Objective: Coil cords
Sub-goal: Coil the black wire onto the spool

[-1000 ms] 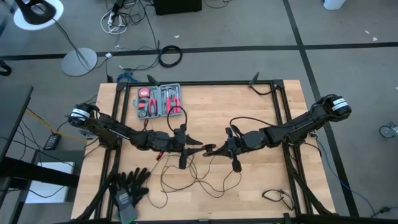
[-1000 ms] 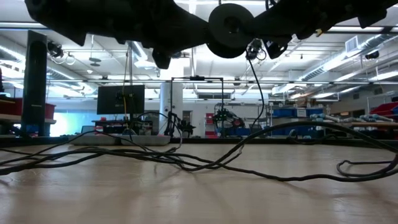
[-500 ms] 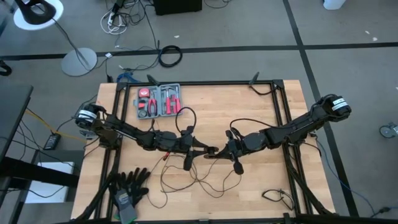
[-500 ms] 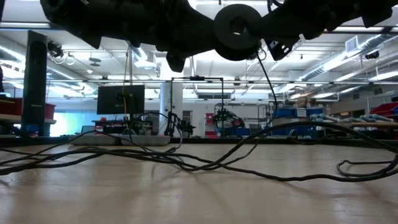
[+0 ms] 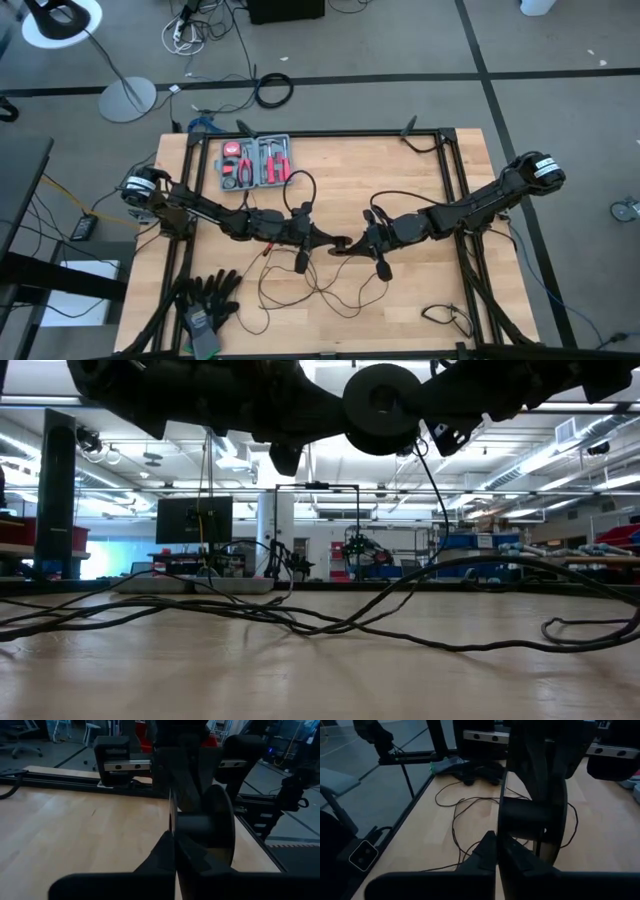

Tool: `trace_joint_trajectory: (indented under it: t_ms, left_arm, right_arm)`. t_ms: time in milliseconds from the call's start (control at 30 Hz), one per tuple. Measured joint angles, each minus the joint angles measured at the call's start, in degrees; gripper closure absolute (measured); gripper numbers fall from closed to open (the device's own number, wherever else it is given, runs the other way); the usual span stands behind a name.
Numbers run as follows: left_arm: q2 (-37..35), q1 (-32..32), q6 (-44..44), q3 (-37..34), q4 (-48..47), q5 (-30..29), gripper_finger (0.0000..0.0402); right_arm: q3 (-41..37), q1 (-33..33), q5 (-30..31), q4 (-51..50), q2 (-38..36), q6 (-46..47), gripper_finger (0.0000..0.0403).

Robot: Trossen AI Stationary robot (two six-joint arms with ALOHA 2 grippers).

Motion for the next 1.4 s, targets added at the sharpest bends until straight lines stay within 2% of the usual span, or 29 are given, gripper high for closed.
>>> trace_joint_trajectory:
  t_ms: [167, 400, 667, 933, 1000, 1400]
  left_arm:
    - [-1.05, -0.11, 0.01, -0.13, -2.46, -4.99, 0.0400]
    - [-4.38, -1.12, -0.71, -0.17, -12.51, -15.05, 0.0401]
    - [-4.93, -5.44, -2.85, -0.35, -22.09, -33.27, 0.0401]
    - [-4.92, -10.13, 1.66, -0.35, -23.68, -49.93, 0.0401]
    - [-4.92, -10.71, 2.52, -0.35, -23.55, -51.89, 0.0401]
    - [-4.92, -11.41, 4.86, -0.35, -23.53, -52.51, 0.0401]
  right_arm:
    - [0.11, -0.12, 2.48, -0.59, 0.04, 3.27, 0.0368]
    - [0.22, -0.24, 9.50, -3.61, -0.02, 4.34, 0.0314]
    - [0.22, -0.22, 12.58, -4.26, -0.04, 1.94, 0.0266]
    - [0.17, -0.75, 12.72, -6.06, -0.07, 2.36, 0.0260]
    - [0.17, -0.81, 12.72, -6.04, -0.07, 2.44, 0.0261]
    - [0.14, -0.87, 12.70, -6.01, -0.07, 2.51, 0.0262]
